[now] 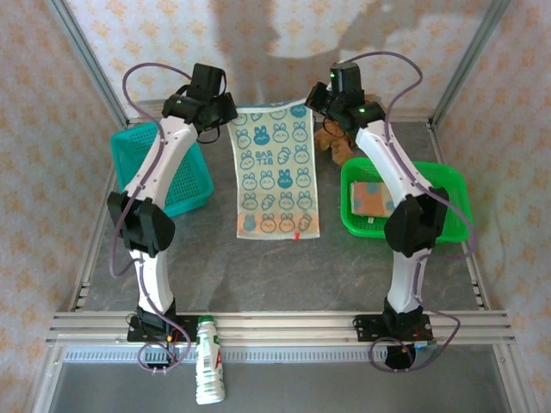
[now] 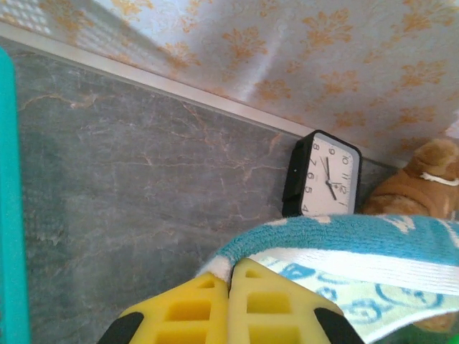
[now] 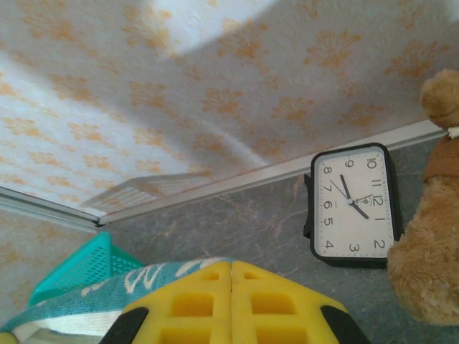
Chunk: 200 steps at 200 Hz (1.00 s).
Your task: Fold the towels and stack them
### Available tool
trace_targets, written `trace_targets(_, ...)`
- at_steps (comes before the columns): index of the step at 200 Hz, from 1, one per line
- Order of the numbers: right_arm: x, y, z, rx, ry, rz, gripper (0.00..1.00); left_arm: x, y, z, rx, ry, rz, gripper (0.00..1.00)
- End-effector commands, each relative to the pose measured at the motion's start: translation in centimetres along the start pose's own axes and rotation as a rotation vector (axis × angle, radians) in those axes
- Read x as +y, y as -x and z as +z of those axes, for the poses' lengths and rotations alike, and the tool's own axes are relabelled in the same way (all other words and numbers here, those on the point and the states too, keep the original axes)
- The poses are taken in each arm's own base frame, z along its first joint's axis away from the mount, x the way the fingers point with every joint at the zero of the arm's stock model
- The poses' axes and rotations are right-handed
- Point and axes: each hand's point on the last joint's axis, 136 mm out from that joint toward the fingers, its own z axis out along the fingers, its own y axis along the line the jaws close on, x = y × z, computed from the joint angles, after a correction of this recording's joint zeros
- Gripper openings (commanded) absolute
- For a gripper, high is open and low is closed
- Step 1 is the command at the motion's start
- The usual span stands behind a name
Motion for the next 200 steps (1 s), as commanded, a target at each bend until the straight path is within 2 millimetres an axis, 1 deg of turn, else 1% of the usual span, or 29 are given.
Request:
trace_targets(1, -0.1, 0.0, 0.9, 0.015, 0.014, -0.007, 0.00, -0.9, 0.8, 0.4, -0.008, -0.039, 0.031, 0.00)
trace_targets(14, -1.0, -1.2, 2.1, 0.043, -0.002, -0.007, 0.00, -0.7, -0.4, 1.6, 0.032, -0.038, 0.032, 0.00)
trace_targets(29, -2.1, -2.9, 3.1, 0.085, -0.021, -0.001, 0.00, 0.1, -1.8, 2.5, 0.073, -0.017, 0.028, 0.00)
trace_targets(42, -3.2, -4.3, 3.6, 0.118, -0.038, 0.005, 0.00, 0.7, -3.1, 2.9, 0.103, -0.008, 0.023, 0.00)
trace_targets(59, -4.2, -6.2, 3.7, 0.157, -0.045, 0.020, 0.00, 1.4, -4.6, 3.1, 0.129, -0.004, 0.003, 0.00)
trace_targets(80, -5.5, -8.5, 2.9, 0.194, -0.070, 0.025, 0.00, 2.2, -6.8, 3.1, 0.162, -0.017, -0.016, 0.00)
trace_targets(87, -6.1, -9.3, 2.7, 0.208, -0.081, 0.025, 0.00, 2.4, -7.5, 2.9, 0.173, -0.017, -0.049, 0.00)
trace_targets(93, -6.3, -9.9, 2.3, 0.215, -0.086, 0.024, 0.00, 2.9, -8.5, 3.4, 0.194, -0.009, -0.058, 0.00)
trace_targets(95, -6.5, -10.1, 2.2, 0.218, -0.090, 0.026, 0.00, 2.7, -8.2, 2.6, 0.183, -0.020, -0.061, 0.00)
trace_targets(98, -6.7, -10.5, 2.1, 0.222, -0.094, 0.027, 0.00, 2.7, -8.3, 2.4, 0.182, -0.023, -0.066, 0.00)
trace_targets(131, -8.5, -13.4, 0.4, 0.261, -0.127, 0.031, 0.00, 3.4, -11.5, 1.5, 0.226, -0.031, -0.106, 0.00)
trace_targets(156, -9.5, -14.8, -1.0, 0.276, -0.149, 0.028, 0.00, 4.0, -13.8, 0.7, 0.251, -0.017, -0.106, 0.00)
trace_targets(161, -9.6, -15.0, -1.2, 0.277, -0.150, 0.029, 0.00, 4.0, -14.2, 0.5, 0.251, -0.018, -0.108, 0.00)
trace_targets(184, -10.1, -16.1, -2.2, 0.292, -0.161, 0.026, 0.00, 4.9, -16.8, 0.2, 0.285, 0.001, -0.112, 0.00)
trace_targets(200, -10.5, -16.9, -2.7, 0.302, -0.171, 0.023, 0.00, 5.2, -18.2, -0.2, 0.297, 0.008, -0.119, 0.00)
